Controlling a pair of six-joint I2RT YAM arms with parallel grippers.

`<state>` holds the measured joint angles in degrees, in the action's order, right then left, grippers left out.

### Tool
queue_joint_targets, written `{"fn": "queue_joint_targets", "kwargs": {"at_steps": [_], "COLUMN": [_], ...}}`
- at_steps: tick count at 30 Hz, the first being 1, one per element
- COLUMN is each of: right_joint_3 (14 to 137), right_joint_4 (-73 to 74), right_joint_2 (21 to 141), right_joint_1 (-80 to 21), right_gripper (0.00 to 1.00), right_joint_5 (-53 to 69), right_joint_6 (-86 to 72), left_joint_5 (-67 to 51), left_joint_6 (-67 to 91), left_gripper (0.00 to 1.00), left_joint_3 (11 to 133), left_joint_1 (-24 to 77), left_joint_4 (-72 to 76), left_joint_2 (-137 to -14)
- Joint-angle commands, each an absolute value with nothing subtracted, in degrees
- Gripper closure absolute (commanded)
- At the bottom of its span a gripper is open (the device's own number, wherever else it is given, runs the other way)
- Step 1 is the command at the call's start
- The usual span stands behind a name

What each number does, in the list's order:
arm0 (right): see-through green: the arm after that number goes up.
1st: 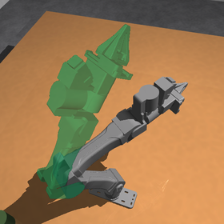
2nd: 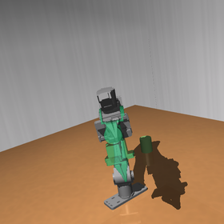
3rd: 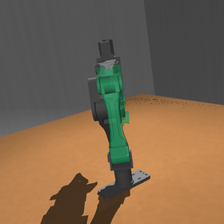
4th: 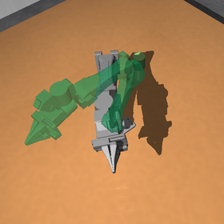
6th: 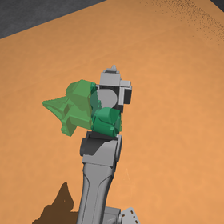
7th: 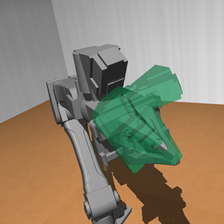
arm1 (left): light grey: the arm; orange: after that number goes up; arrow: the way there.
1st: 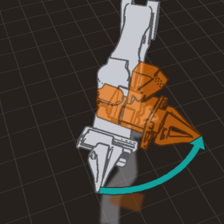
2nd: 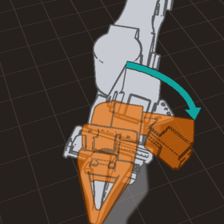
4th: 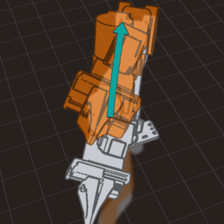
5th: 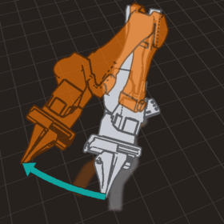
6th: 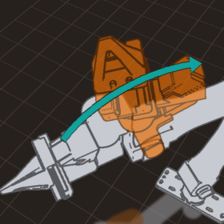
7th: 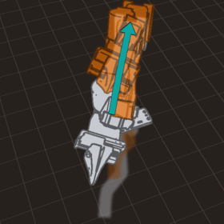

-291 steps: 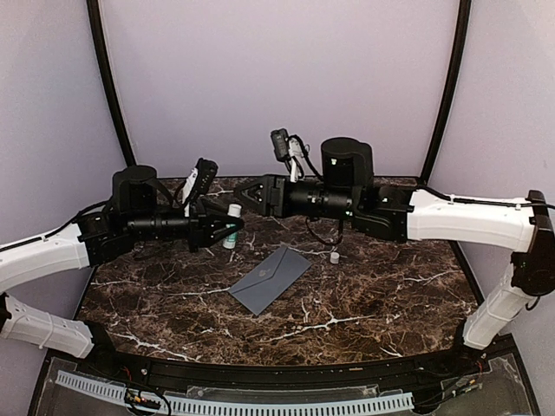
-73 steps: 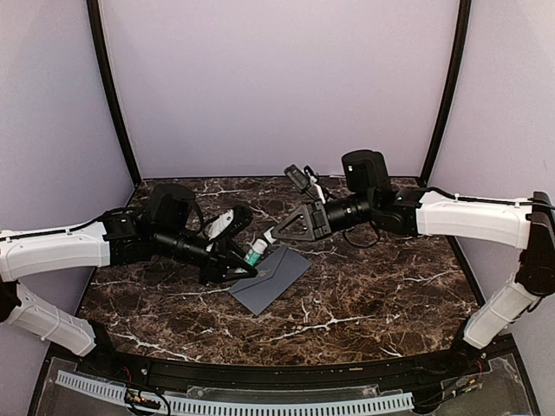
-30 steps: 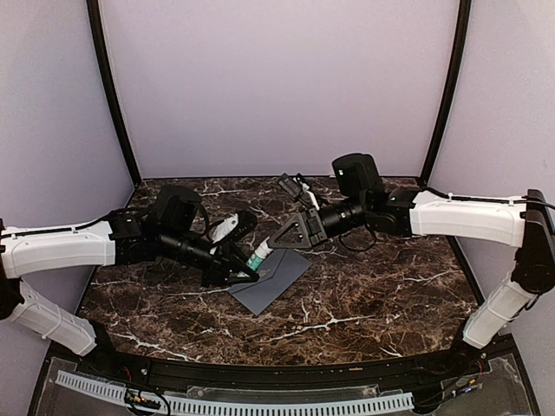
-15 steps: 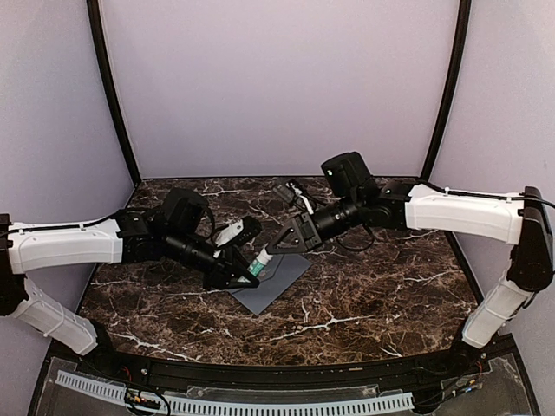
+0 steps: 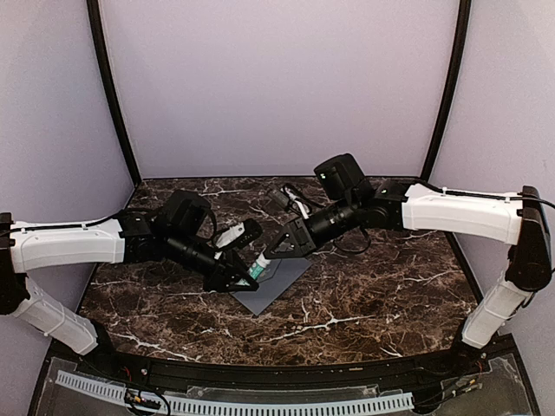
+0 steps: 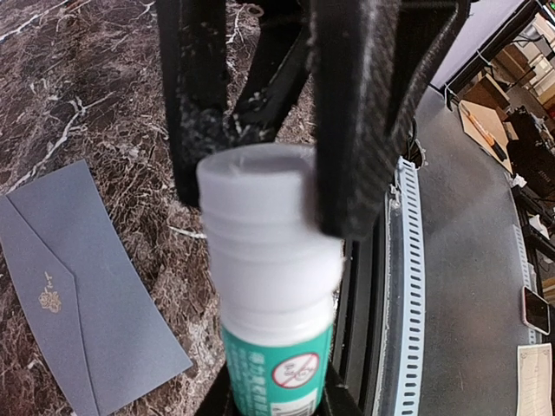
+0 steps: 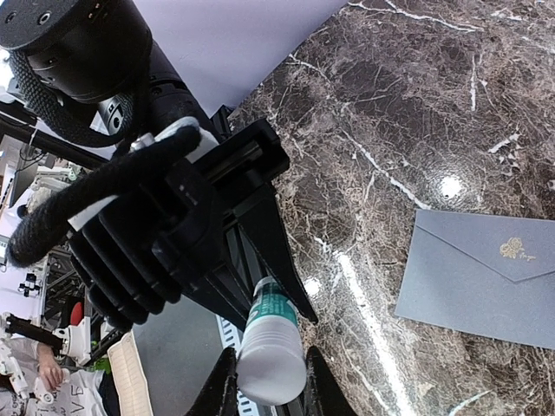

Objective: Place the letter into the envelope and seal it
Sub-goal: Close the solid glue cap on the solid glue.

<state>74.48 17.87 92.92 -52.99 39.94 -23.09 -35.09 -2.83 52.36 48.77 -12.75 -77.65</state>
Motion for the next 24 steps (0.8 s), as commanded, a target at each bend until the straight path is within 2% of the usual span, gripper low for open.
{"fn": "queue_joint_targets", "kwargs": {"at_steps": [1, 11, 24], "right_joint_3": [74.7, 73.0, 73.2], "right_joint_4": [15.1, 11.3, 11.3], "right_joint_2": [93.7, 94.3, 96.3], "right_joint_1": [-55.9, -56.5, -57.9], "right_gripper": [0.81, 0.81, 0.81], "right_joint_5": [42.2, 44.3, 47.6], "right_joint_6": [-23.8, -25.8, -26.6], "left_joint_5": [-36.0, -39.2, -35.8], "left_joint_6": [-0.4, 1.9, 2.8], "left_gripper": [1.0, 1.0, 1.0], "left_joint_3": [54.7, 54.2, 52.8], "left_joint_1": [48.3, 47.0, 46.4], "left_joint_4": [-6.3, -4.0, -1.6], "left_joint_2": [-77.3, -76.9, -74.3]}}
